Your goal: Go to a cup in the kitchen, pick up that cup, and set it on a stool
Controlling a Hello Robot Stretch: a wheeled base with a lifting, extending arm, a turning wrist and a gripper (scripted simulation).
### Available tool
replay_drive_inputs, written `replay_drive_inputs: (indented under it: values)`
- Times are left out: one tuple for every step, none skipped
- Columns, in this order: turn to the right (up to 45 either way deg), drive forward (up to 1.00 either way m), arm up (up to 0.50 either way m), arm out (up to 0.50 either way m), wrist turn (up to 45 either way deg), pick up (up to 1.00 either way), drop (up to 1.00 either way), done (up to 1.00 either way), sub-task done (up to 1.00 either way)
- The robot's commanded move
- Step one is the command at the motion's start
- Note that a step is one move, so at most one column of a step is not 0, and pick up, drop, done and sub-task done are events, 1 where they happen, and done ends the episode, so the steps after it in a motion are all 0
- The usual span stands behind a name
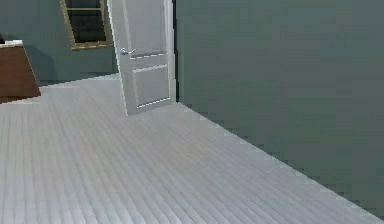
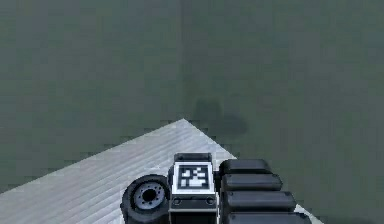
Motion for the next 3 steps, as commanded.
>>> replay_drive_inputs:
  values:
    - [-45.0,0.0,0.0,0.0,0.0,0.0,0.0,0.0,0.0]
    - [-45.0,0.0,0.0,0.0,0.0,0.0,0.0,0.0,0.0]
    - [-3.0,0.0,0.0,0.0,0.0,0.0,0.0,0.0,0.0]
